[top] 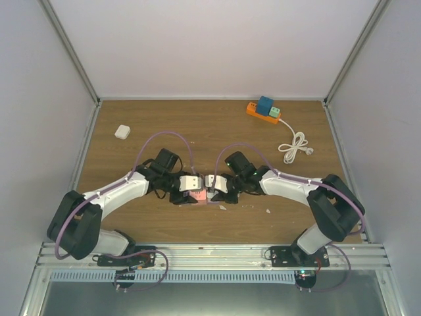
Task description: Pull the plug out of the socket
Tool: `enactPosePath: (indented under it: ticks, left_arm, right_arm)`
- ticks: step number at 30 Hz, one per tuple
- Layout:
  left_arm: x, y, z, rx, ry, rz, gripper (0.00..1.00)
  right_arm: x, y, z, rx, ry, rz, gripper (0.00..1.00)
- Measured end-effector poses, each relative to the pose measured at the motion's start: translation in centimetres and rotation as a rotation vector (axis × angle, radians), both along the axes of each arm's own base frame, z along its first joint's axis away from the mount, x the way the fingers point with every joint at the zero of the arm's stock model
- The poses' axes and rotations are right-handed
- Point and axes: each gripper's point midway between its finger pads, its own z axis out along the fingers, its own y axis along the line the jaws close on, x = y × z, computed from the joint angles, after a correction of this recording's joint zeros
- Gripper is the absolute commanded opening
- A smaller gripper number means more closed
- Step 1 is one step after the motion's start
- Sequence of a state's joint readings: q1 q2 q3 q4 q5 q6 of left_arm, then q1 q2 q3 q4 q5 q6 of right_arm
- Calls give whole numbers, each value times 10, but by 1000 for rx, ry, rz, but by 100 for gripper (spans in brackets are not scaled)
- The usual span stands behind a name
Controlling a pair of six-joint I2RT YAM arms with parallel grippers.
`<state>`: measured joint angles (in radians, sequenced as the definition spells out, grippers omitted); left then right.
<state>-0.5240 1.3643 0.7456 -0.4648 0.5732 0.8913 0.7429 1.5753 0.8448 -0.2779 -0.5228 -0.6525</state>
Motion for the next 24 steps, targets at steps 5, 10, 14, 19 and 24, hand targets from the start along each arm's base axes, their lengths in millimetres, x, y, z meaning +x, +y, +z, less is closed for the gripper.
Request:
enactPosePath:
  ticks: [5,10,14,19,24]
  left_arm:
    - [1,-4,0,-1,11,-8,23]
    - [2,-5,0,-4,15,-12,23]
    - [2,-6,-1,-2,13,-14,22]
    - [2,-6,-1,-2,14,-13,23]
    - [2,-6,-1,-1,13,-13,27]
  right_arm:
    - [-1,-4,1,-3,-28,1,1]
    - [-1,-6,3,3,-28,-4,1]
    - [1,-6,11,37,0,-8,0]
    - [13,-5,29,88,14,-35,1]
    - [16,-6,32,100,20,-41,1]
